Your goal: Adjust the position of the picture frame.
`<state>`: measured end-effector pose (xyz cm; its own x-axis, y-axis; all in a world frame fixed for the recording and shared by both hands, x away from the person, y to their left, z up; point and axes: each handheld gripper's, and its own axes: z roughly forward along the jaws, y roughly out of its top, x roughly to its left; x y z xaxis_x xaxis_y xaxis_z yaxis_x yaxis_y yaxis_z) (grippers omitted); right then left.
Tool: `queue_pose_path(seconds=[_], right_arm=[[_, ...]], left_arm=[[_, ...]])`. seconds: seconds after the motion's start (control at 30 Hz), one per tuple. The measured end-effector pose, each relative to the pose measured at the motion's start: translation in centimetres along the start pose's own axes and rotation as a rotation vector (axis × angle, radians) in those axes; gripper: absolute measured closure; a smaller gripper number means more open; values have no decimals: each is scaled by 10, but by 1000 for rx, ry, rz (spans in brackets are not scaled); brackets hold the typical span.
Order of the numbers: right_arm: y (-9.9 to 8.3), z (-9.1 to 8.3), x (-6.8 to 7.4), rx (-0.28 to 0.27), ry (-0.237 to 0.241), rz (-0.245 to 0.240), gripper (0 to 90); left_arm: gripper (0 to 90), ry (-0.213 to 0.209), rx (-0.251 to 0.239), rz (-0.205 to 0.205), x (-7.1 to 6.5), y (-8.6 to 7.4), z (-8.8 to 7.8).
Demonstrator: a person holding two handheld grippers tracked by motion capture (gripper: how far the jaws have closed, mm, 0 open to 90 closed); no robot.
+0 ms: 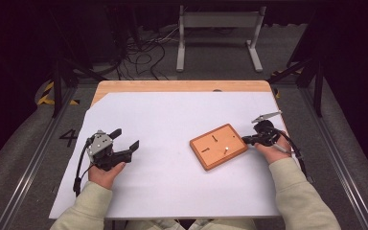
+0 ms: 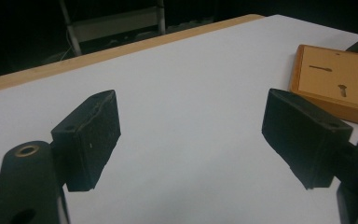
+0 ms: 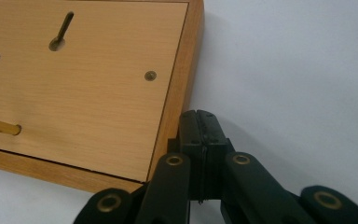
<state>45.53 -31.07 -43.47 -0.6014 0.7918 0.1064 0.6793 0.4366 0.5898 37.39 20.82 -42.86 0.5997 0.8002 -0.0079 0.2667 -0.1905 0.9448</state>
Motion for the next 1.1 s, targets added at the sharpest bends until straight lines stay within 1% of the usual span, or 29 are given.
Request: queue_pose_path(seconds=[0.03, 0.07, 0.13, 0.17, 0.23, 0.27, 0.33, 0.5, 0.67, 0.73, 0.77, 0.8, 0.83, 0.87, 1.03, 1.1], right_arm=[[0, 0, 0, 4, 14, -3, 900], [0, 0, 0, 4, 14, -3, 900], [-1, 1, 4, 12, 71, 4, 900], [-1, 1, 10, 24, 75, -8, 900], [-1, 1, 17, 35, 83, -31, 900], [-1, 2, 22, 40, 94, -37, 900], [-2, 2, 28, 48, 101, -53, 900], [-7, 2, 45, 63, 126, -71, 900], [-10, 4, 62, 78, 167, -123, 900], [-9, 4, 70, 87, 177, -141, 900], [-9, 4, 70, 87, 177, -141, 900], [-9, 5, 77, 97, 189, -160, 900], [-9, 5, 77, 97, 189, -160, 900], [-9, 6, 83, 106, 186, -180, 900], [-8, 7, 90, 116, 199, -199, 900], [-8, 7, 92, 116, 195, -206, 900]], left_arm=[[195, -1, 0, -1, 0, 0, 0], [194, -1, 0, -1, 0, 0, 0], [194, -1, 1, 0, 0, 0, 1], [194, 0, 0, -1, 0, 0, 1], [195, -1, 0, 0, 0, 0, 0], [194, -1, 0, 0, 0, 0, 0], [194, -1, -4, -4, 0, 0, 0], [195, -2, 0, 1, 0, 0, 0], [195, -3, -2, 1, -1, 0, 1], [194, -5, -1, 2, -1, 0, 1], [195, -5, -1, 2, -1, 0, 1], [194, -6, -1, 2, -1, 0, 1], [195, -6, -1, 2, -1, 0, 1], [194, -7, 0, 1, -1, 0, 1], [194, -12, 6, 3, -1, 0, 1], [194, -12, 9, 4, -1, 0, 2]])
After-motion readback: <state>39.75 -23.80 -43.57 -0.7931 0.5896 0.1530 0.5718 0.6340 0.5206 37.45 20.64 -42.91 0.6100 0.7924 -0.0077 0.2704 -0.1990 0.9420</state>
